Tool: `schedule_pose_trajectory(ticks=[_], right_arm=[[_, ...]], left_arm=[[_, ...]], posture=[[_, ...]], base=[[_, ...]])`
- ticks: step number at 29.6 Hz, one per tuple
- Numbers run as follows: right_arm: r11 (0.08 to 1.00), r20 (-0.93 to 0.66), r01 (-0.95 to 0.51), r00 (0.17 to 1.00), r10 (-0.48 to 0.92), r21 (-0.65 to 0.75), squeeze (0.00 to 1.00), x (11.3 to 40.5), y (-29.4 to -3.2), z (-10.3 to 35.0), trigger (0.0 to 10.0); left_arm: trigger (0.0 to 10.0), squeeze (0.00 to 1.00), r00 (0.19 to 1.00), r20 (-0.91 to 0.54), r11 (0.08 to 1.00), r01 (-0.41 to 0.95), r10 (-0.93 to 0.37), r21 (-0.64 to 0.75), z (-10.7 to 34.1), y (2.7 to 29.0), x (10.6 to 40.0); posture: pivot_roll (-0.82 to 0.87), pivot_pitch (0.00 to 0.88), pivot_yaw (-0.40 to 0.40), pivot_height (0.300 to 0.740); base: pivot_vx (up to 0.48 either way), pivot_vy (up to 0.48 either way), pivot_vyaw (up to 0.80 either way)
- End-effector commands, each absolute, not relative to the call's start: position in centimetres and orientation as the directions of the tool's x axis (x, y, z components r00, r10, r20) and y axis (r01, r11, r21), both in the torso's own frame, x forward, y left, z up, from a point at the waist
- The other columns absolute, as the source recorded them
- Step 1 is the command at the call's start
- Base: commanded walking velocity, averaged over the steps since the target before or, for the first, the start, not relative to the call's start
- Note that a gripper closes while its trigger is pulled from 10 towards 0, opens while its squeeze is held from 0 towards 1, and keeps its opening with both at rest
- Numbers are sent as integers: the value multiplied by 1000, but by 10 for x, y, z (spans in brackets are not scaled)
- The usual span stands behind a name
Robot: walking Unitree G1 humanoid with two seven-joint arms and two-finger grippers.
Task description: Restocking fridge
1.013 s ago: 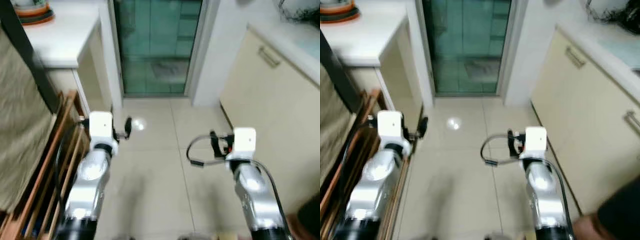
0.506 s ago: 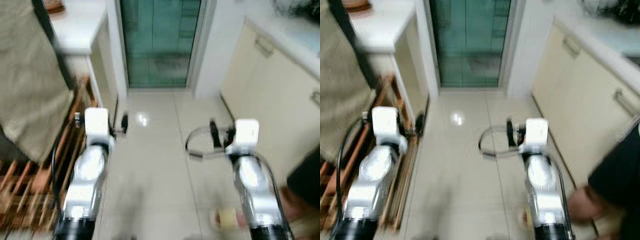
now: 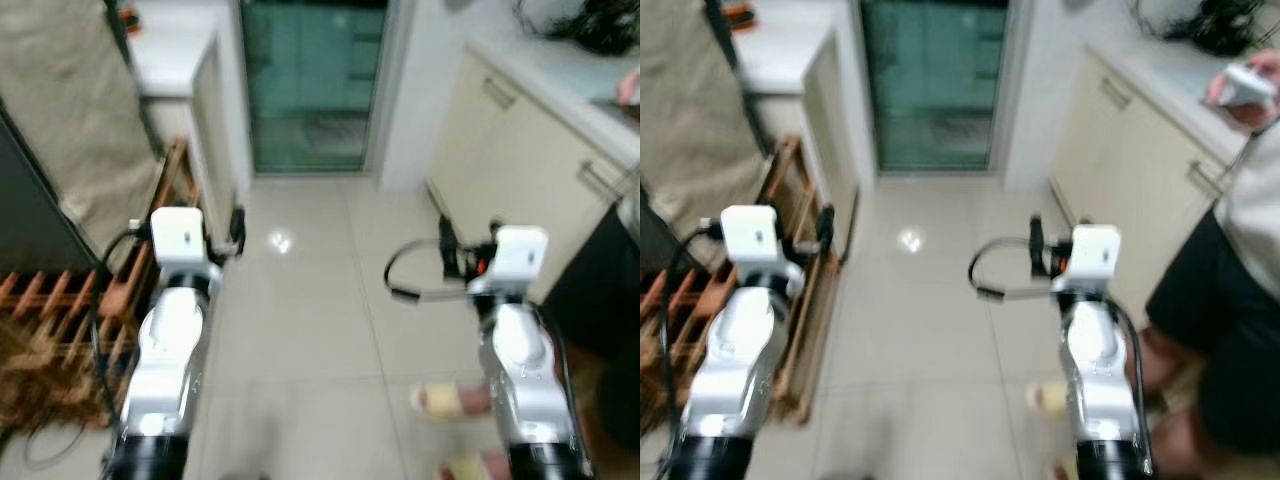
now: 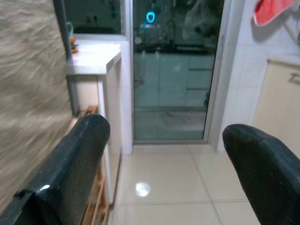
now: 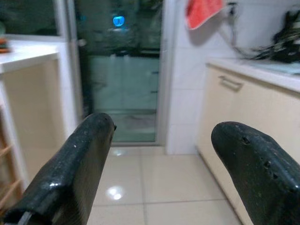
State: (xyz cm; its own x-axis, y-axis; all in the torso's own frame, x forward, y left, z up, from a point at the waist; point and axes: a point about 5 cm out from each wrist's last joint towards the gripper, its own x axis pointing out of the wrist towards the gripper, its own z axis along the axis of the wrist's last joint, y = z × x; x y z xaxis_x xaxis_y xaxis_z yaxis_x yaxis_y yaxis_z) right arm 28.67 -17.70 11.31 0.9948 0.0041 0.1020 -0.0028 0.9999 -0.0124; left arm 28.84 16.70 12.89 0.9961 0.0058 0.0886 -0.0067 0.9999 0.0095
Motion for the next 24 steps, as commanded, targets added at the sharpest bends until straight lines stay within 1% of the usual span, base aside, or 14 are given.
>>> schedule_pose_trajectory(ticks=[1,2,5,14,19,20,21,24], right_arm=[[998,111,-37,993,42,-45,0,287,-170,114,10000],[998,108,-40,993,45,-49,0,287,-169,113,10000],[998,93,-41,995,45,-51,0,289,-169,111,10000],[997,71,-41,996,45,-63,0,288,-172,106,10000],[997,64,-45,997,49,-64,0,288,-171,104,10000],[997,61,-46,997,50,-64,0,288,-170,104,10000],[997,59,-48,997,51,-65,0,288,-170,103,10000],[997,56,-50,997,54,-65,0,288,-170,102,10000]], left_arm=[[10000,0,990,134,999,37,-36,-8,140,161,291],[10000,0,990,135,999,42,-40,-14,140,160,292],[10000,0,990,129,998,55,-59,36,140,158,292],[10000,0,990,112,995,79,-85,52,136,155,293],[10000,0,990,109,996,82,-86,42,136,155,293],[10000,0,990,110,996,86,-88,22,135,154,293],[10000,0,992,103,997,71,-69,-11,134,155,293],[10000,0,994,99,998,52,-50,-22,133,157,293]], posture=[[-92,0,-1,740],[-92,0,-1,740],[-94,0,1,740],[-95,0,1,740],[-97,0,2,740],[-97,0,2,740],[-97,0,2,740],[-97,0,2,740]], base=[[0,0,0],[285,0,0],[298,303,0],[330,348,0],[334,345,0],[334,345,0],[0,390,0],[0,0,0]])
